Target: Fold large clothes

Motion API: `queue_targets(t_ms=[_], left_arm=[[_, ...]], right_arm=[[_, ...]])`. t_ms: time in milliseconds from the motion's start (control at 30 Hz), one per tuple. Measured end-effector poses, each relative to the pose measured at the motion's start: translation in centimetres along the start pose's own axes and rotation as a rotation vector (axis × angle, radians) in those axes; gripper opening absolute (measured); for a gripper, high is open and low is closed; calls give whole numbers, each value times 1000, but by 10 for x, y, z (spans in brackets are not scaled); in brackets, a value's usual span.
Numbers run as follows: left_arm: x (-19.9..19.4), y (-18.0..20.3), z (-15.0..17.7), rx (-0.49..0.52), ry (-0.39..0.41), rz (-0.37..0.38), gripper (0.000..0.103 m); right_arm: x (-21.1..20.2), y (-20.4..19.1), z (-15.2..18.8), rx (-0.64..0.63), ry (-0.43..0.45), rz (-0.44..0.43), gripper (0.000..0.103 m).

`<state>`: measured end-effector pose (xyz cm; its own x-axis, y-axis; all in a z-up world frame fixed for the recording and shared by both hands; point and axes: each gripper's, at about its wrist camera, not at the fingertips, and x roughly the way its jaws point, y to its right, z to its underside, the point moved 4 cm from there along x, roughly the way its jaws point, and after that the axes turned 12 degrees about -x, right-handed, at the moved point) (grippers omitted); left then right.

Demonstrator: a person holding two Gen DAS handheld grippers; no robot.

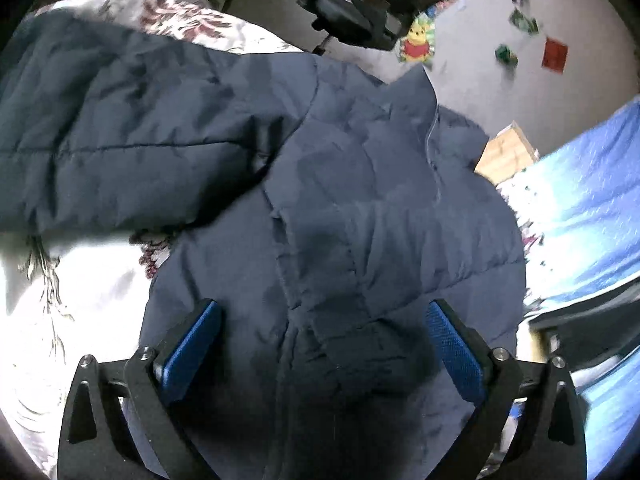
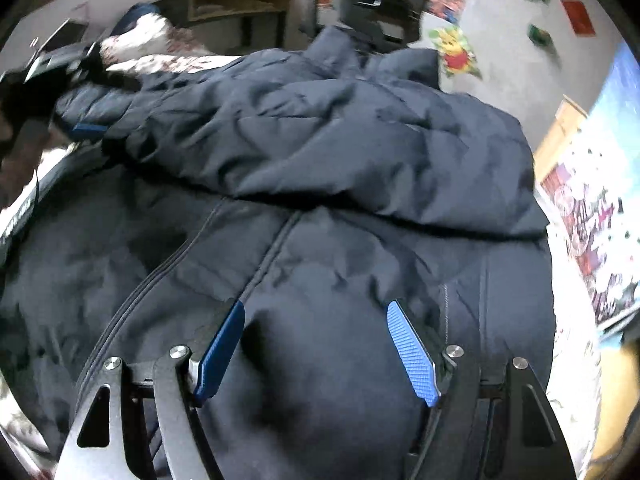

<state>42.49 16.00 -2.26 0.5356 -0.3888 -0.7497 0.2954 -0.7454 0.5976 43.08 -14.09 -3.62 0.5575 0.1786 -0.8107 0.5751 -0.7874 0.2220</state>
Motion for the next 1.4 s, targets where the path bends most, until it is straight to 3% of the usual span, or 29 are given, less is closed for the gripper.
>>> queue_targets(t_ms=[33,100,133,167,200,300,367,433,567,633,767,833,933,967,1000,1067,1167,1400], left_arm=[[3,3,1,23,1,-15,73],[9,8,-1,60,7,-77,36],[13,8,-1,74,18,-112,29],[12,9,-5,82,36,-149,12],[11,8,-5,84,48,-156,5],[-2,16,-6,146,134,-167,2],[-18,22,-4,219,237,-214,2],[-25,25,-4,238,280,-249,2],[2,16,3,262,192,-369,2],[17,11,5,277,178,-409,2],[30,-2,-2,271,165,-414,3],[25,-5,-4,228,165,-364,3],[5,-14,-12,126,176,-260,14],[-6,-21,-13,86,187,-234,29],[-16,-24,-13,59,196,-223,49],[-45,-39,-12,-33,246,-171,67],[-81,-57,-14,-124,271,-119,71],[-182,-117,-12,-300,434,-149,77]], right_arm=[[-1,1,1,22,2,2,72],[-2,5,0,61,8,-3,72],[-3,6,-2,72,11,-5,72],[-3,8,-5,86,15,-4,72],[-3,10,-8,92,17,2,72],[-5,16,-20,94,36,39,72],[-6,24,-35,103,72,74,72],[-1,36,-50,136,102,95,76],[30,62,-74,254,125,61,79],[51,68,-82,287,83,54,79],[86,67,-81,289,-5,64,81],[93,68,-79,298,-17,69,84],[91,67,-81,311,-23,71,87],[88,68,-82,315,-22,72,89],[86,68,-83,319,-17,73,89],[76,60,-90,332,23,58,89],[60,35,-106,309,94,47,91],[32,-38,-152,126,221,23,93]])
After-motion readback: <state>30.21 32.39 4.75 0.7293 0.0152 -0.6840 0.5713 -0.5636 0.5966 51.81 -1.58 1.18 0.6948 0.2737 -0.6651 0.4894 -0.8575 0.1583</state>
